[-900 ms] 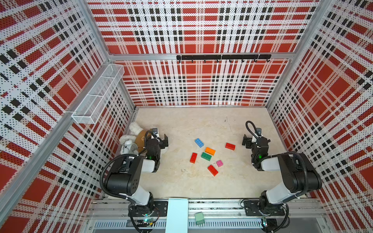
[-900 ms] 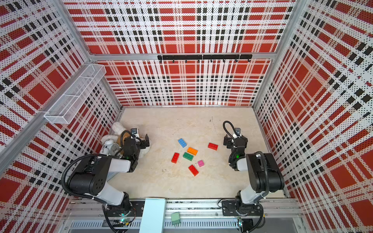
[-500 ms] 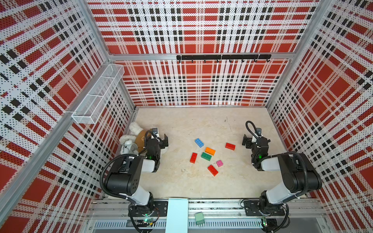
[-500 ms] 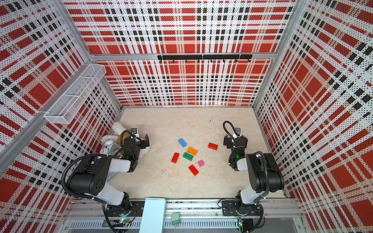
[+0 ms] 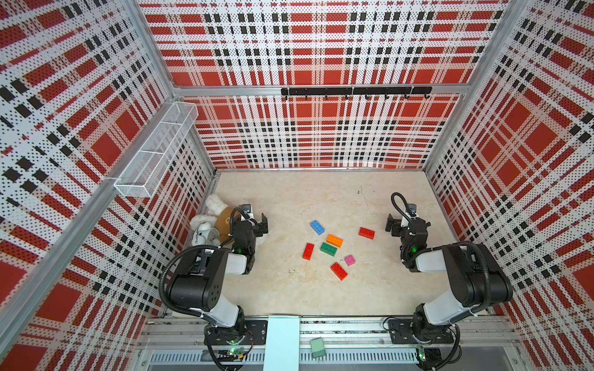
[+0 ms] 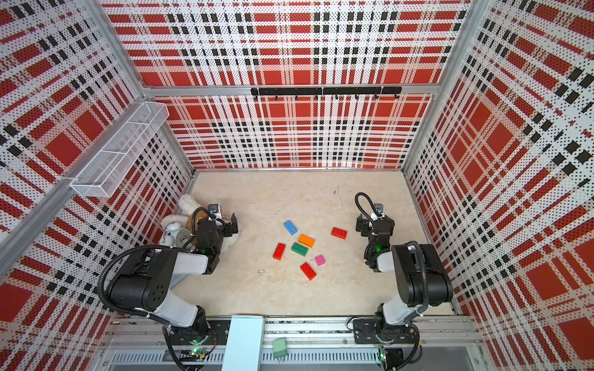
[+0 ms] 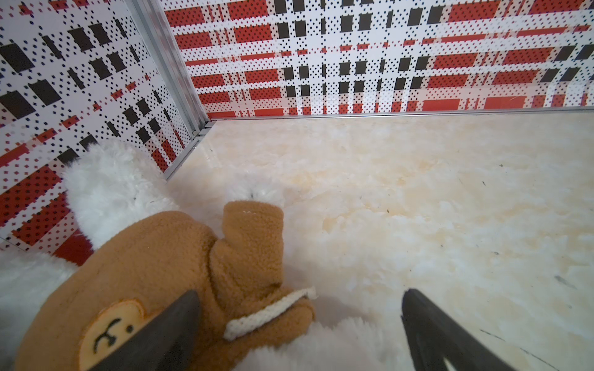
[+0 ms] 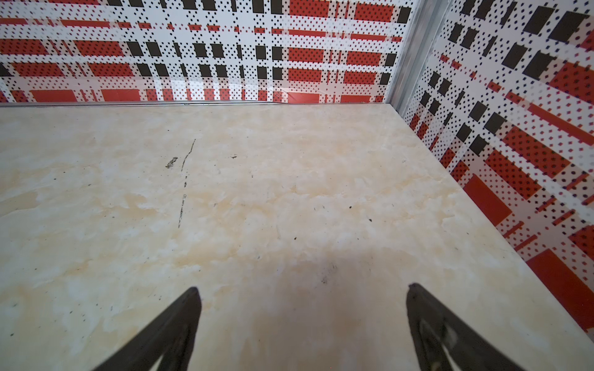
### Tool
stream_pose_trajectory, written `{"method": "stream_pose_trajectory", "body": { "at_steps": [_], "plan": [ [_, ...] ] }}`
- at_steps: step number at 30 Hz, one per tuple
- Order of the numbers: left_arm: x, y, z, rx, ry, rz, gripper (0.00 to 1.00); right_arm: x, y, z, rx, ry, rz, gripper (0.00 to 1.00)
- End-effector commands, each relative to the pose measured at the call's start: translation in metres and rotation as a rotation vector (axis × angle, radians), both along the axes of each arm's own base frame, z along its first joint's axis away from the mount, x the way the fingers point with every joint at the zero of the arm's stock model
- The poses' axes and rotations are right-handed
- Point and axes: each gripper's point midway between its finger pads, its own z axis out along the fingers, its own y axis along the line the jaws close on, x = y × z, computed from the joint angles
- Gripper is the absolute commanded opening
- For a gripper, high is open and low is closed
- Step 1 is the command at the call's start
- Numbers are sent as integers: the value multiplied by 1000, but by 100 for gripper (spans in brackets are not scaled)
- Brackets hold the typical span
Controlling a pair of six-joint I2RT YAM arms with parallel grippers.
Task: Assemble a small pinwheel with lego
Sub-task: Pick up the lego brick from the center of the board.
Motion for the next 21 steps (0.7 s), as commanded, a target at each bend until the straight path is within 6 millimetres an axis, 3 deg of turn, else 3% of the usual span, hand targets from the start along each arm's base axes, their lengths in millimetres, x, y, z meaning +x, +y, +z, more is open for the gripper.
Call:
{"method": "stream_pose_trajectory", "body": {
  "at_steps": [1, 4, 6, 9, 12, 15, 18, 21],
  "plan": [
    [5, 3, 8, -27, -22, -10, 100, 4, 2, 11, -14, -44, 9, 100],
    [3, 4, 11, -26, -38, -8, 99, 4, 2, 11, -12, -43, 10, 100],
    [-3, 13, 29, -25, -62, 51, 99, -1, -4, 26, -22, -69, -34, 100],
    [-12, 21, 68, -9, -72, 165, 99, -7, -4, 67, -40, -58, -84, 100],
    [-38, 31, 96, -250, -69, 366, 99, -15, -3, 111, 124, -128, -123, 100],
    [-51, 19, 110, -453, -73, 383, 99, -31, -17, 129, 303, -156, -242, 100],
    [-49, -20, 116, -623, -38, 185, 99, -56, -43, 118, 528, -157, -446, 100],
    [-59, -56, 111, -669, 79, 47, 99, -57, -27, 121, 585, -81, -314, 100]
  ]
}}
